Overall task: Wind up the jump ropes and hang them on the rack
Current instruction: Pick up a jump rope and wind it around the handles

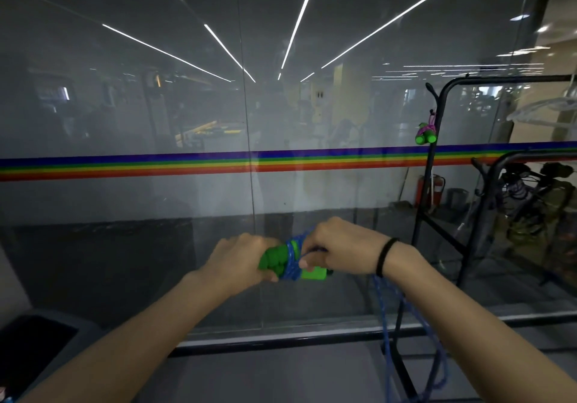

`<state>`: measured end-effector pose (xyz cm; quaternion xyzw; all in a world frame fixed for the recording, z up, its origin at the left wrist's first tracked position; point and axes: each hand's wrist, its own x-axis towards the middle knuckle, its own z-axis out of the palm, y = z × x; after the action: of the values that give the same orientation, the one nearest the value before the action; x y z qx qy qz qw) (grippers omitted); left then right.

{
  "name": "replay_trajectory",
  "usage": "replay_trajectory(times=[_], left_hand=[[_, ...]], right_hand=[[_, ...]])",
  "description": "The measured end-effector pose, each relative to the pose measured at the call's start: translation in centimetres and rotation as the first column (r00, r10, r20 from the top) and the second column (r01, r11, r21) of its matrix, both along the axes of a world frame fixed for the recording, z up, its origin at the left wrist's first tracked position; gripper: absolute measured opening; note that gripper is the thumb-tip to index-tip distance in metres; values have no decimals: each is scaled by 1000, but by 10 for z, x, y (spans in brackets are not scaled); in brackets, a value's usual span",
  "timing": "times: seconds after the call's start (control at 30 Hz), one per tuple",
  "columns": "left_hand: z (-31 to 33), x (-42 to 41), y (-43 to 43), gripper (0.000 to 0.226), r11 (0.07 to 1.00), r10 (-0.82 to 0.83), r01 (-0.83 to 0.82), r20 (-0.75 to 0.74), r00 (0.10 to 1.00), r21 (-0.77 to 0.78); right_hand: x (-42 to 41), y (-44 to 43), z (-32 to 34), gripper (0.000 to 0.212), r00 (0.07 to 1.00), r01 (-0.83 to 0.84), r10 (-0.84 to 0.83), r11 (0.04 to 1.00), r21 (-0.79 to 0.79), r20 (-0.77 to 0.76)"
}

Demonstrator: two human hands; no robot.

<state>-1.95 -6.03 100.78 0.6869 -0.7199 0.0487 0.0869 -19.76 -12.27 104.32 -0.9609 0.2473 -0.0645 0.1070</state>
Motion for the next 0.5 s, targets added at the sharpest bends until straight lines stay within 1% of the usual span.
replay_trajectory(times=[0.07,0.1,0.13,0.17,0.23,0.3,0.33,0.4,0.43,0.47,0.5], left_hand=[[10,-3,2,35,980,-174,165,67,983,115],[15,-3,2,33,962,-238,224,82,968,156],[19,-3,2,33,949,-278,262,76,958,174],[22,-2,2,31,942,-303,292,42,952,168],[24,2,1,26,927,-349,358,-92,932,110],[20,2,0,28,904,-399,424,-264,878,44],[17,1,0,30,898,-408,441,-356,841,12],[9,-1,-1,32,897,-401,438,-527,749,-60],[5,-2,-2,32,901,-393,422,-604,694,-102],[1,-2,-3,32,907,-383,395,-672,634,-145],[-2,-3,-3,33,913,-376,365,-721,582,-182]], right_hand=[[-1,-6,7,26,998,-57,57,998,33,11],[-2,-11,11,26,996,-73,70,996,59,46],[-3,-17,12,25,991,-91,78,989,113,108],[-4,-20,12,22,979,-120,81,971,209,188],[-4,-28,6,13,936,-202,48,885,419,350],[-3,-33,0,14,899,-259,-22,778,572,438],[-2,-36,-6,17,887,-285,-48,727,625,460],[-1,-41,-21,15,843,-319,-118,675,665,525],[-1,-39,-26,22,807,-297,-210,663,688,551],[2,-41,-35,32,751,-242,-356,636,733,557],[5,-39,-41,38,688,-204,-466,612,764,556]])
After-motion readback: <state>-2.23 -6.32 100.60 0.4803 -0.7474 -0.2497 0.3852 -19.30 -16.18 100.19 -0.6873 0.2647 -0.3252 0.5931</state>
